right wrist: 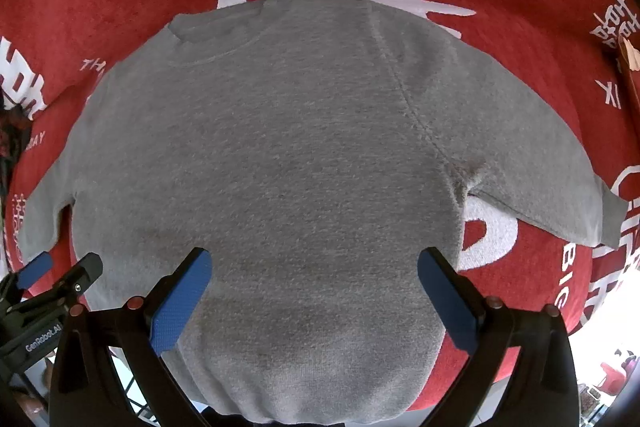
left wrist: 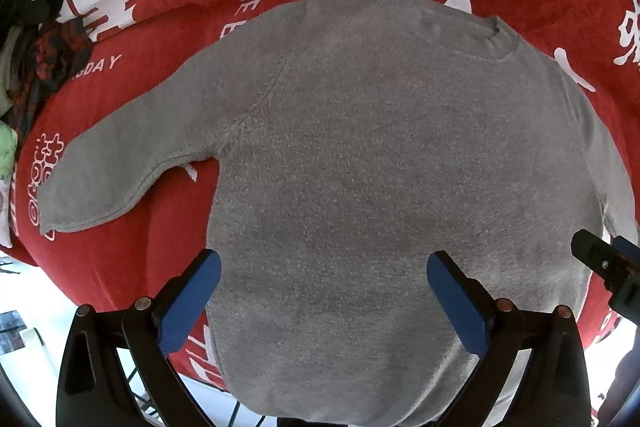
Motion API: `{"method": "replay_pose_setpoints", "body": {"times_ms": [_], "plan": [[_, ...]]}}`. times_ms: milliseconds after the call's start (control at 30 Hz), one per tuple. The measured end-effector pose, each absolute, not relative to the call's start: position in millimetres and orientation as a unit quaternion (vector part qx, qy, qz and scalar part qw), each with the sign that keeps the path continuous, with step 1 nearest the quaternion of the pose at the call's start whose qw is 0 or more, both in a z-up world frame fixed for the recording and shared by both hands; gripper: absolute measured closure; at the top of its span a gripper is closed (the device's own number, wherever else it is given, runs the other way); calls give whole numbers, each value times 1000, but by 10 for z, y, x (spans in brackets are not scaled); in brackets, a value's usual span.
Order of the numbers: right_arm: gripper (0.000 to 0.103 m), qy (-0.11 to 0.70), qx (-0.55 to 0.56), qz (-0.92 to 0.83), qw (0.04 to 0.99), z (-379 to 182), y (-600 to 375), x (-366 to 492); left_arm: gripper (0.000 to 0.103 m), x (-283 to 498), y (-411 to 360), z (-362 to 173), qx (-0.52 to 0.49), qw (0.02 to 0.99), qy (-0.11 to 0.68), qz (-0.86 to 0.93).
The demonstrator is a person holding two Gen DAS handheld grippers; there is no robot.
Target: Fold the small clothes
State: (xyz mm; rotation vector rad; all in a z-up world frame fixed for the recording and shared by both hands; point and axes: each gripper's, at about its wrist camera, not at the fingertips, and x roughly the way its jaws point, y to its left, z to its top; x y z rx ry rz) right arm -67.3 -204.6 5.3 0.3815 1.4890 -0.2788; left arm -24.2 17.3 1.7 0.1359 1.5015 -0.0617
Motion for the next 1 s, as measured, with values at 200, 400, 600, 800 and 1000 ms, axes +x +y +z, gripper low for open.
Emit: {"method": "replay_pose_setpoints", "body": {"times_ms": [200,400,600,800,1000], "plan": [[0,676,166,-118,708,76,-2065,-684,0,-243,172,20,61,729,681,-28],[0,681,150,-101,710,82,-2144,-651,0,-247,171,22,62,730,680,-28],[0,681,146,-96,711,82,-2145,-630,0,-245,169,22,62,730,680,-28],[0,681,146,-98,711,79,-2132,-618,0,-224,188,51,60,731,679,-26],[0,681,144,-96,711,76,-2129,-614,0,-245,203,62,59,732,678,-25]]}}
